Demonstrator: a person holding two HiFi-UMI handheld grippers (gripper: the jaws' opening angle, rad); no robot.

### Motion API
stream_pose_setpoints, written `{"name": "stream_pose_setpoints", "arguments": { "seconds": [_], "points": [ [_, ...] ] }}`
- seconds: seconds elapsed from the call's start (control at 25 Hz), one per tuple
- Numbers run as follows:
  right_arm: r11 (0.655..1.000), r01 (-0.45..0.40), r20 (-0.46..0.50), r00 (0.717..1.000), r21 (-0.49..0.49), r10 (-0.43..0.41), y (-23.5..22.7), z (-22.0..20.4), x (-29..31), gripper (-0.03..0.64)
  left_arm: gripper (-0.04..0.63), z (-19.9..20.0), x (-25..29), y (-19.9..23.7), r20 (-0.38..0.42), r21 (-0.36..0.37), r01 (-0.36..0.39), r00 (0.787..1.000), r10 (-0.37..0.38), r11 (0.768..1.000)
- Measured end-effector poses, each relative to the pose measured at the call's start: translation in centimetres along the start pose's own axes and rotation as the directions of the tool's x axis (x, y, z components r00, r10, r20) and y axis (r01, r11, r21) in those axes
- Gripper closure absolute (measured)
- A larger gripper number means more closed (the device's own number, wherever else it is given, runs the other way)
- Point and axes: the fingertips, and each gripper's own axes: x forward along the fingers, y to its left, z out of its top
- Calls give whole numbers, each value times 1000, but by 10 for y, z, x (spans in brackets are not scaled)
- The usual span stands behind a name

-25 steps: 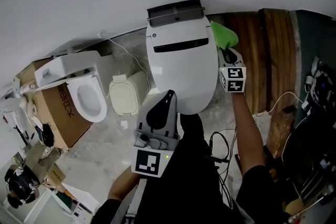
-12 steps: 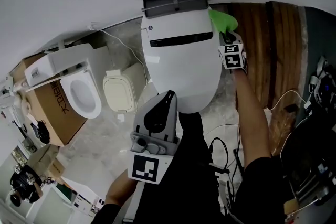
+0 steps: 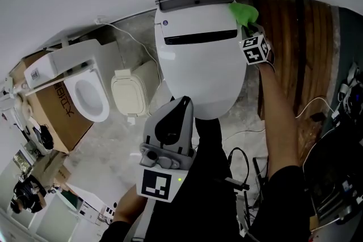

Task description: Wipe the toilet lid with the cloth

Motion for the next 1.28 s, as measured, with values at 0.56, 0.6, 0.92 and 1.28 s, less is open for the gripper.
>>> {"name": "stream_pose_setpoints", "arguments": {
  "seconds": [0.56, 0.6, 0.92, 1.28],
  "points": [
    [968, -50, -64, 997, -246, 36, 31, -20, -6, 551, 597, -10, -10, -11, 9, -21, 2, 1000, -2, 1000],
    [966, -57, -70, 997, -251, 41, 35, -23, -7, 551, 597, -11, -13, -13, 9, -21, 3, 1000, -3, 1000],
    [951, -101, -120, 990, -293, 68, 68, -59, -21, 551, 597, -20, -36, -25, 20, -25, -5, 1000, 6, 1000],
    [944, -129, -135, 987, -303, 91, 101, -90, -35, 551, 597, -27, -59, -41, 41, -23, -30, 999, 31, 999]
  ]
}}
